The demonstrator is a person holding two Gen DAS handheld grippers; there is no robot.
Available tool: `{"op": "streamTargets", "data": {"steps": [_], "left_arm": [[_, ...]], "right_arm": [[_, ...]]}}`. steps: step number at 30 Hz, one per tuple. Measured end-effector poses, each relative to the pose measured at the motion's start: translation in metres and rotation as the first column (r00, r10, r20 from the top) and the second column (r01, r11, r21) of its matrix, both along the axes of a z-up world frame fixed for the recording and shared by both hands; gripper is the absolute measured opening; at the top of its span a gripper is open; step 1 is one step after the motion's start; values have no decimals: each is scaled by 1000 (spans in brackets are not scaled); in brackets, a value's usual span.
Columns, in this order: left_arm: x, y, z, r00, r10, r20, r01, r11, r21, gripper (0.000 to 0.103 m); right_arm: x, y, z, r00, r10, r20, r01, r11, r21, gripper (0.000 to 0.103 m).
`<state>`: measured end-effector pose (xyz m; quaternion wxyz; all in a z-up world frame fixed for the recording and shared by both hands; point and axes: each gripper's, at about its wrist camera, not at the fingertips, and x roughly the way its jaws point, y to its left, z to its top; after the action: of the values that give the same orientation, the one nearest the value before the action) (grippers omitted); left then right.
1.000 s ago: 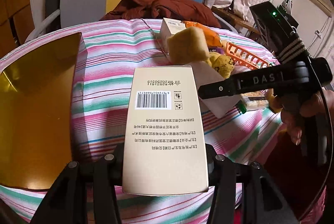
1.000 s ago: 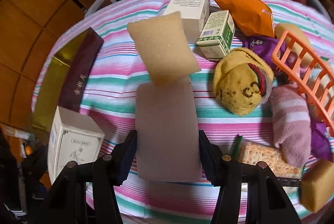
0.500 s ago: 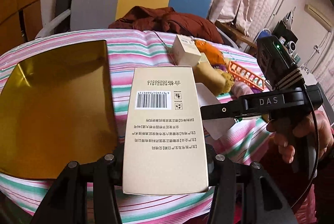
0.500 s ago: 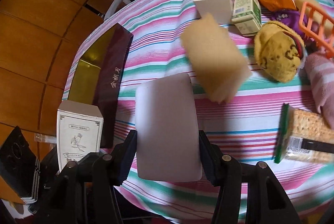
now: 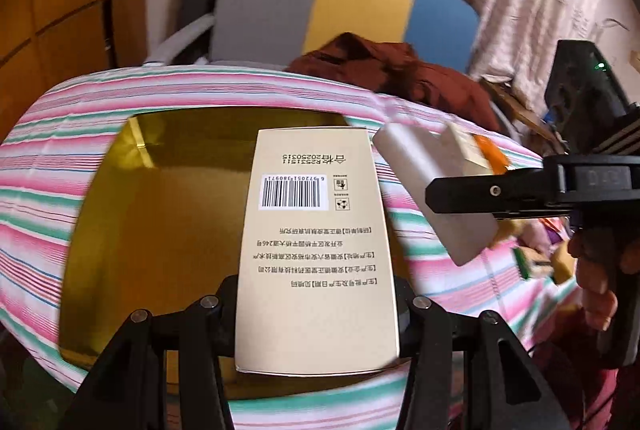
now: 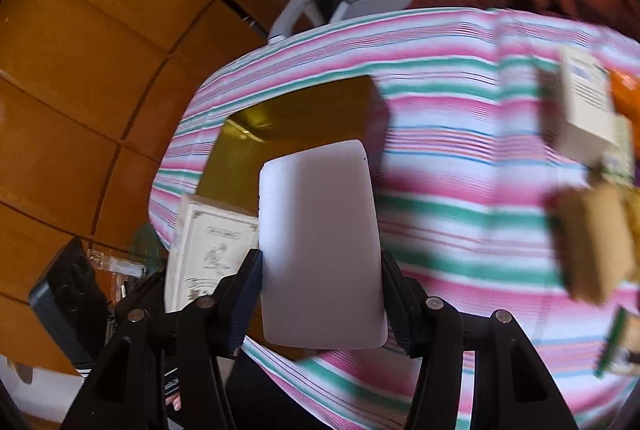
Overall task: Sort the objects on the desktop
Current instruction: 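Lower the box and soap into the gold tray and open both tools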
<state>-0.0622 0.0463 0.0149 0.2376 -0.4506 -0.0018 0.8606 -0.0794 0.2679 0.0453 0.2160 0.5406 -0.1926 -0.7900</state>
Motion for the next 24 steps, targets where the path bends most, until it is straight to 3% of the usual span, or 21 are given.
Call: {"op": "streamTargets", "data": {"steps": [9, 12, 17, 21, 24], "left_arm": [[-68, -42, -32, 996, 83, 23, -79, 984, -161, 51], [-92, -50, -44, 992, 102, 68, -90, 982, -169, 51], [-122, -56, -50, 989, 138, 52, -123, 966, -228, 51], [-137, -61, -48, 984, 170, 48, -155, 961, -230, 51], [-142, -69, -43, 976, 214, 37, -198, 949, -245, 52]], "right_arm": [[-69, -71, -39, 995, 12, 95, -18, 997, 70, 57], [-86, -82, -52, 992, -13, 122, 5, 998, 70, 58], [-110, -92, -71, 982, -71, 174, 67, 997, 33, 59], [-122, -102, -77, 977, -122, 172, 124, 992, 2, 60], [-130, -109, -80, 974, -142, 176, 154, 987, -54, 74]]}}
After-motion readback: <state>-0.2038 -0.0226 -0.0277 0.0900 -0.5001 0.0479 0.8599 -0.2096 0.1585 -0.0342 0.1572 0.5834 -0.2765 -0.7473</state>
